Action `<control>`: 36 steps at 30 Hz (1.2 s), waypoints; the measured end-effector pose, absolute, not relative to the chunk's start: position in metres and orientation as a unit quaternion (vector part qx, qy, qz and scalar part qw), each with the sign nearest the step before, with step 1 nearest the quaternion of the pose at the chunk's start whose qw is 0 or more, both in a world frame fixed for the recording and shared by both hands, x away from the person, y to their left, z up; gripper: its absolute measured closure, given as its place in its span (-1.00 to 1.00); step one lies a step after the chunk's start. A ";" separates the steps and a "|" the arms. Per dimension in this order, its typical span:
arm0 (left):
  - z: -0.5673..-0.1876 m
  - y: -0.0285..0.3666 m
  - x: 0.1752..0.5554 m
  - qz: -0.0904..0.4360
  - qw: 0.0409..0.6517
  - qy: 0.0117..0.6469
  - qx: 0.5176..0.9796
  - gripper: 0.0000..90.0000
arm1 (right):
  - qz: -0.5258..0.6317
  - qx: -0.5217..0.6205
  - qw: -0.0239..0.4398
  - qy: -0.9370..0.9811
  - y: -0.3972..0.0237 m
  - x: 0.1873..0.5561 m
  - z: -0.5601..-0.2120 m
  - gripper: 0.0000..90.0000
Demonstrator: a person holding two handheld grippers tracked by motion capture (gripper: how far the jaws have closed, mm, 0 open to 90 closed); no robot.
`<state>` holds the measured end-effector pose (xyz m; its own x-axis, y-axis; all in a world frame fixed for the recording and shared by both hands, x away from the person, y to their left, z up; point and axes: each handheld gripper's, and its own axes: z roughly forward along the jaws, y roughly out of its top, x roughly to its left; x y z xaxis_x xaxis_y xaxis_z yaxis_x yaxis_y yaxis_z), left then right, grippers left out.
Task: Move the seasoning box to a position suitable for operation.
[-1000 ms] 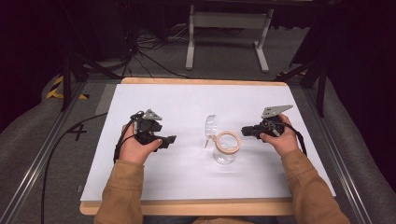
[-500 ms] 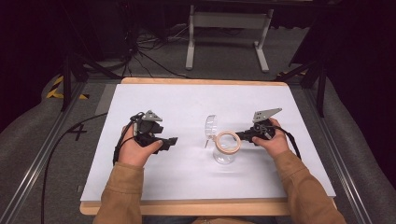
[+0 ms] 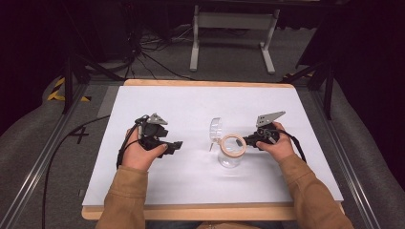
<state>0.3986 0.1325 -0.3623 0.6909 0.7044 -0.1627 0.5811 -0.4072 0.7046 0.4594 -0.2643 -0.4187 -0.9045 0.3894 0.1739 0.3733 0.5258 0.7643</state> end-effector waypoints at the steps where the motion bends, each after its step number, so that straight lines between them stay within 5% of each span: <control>1: -0.362 0.133 0.399 0.080 0.385 0.385 0.835 -0.37 | 0.435 0.219 0.009 0.873 -0.264 0.459 -0.419 1.00; 36: -0.358 0.099 0.422 0.068 0.407 0.347 0.842 -0.29 | 0.373 0.193 0.003 0.907 -0.265 0.407 -0.406 1.00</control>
<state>0.4224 0.0992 -0.3582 0.7494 0.6406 -0.1672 0.5293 -0.4280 0.7326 0.4065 -0.2647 -0.4065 -0.9259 0.3516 0.1384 0.3472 0.6470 0.6789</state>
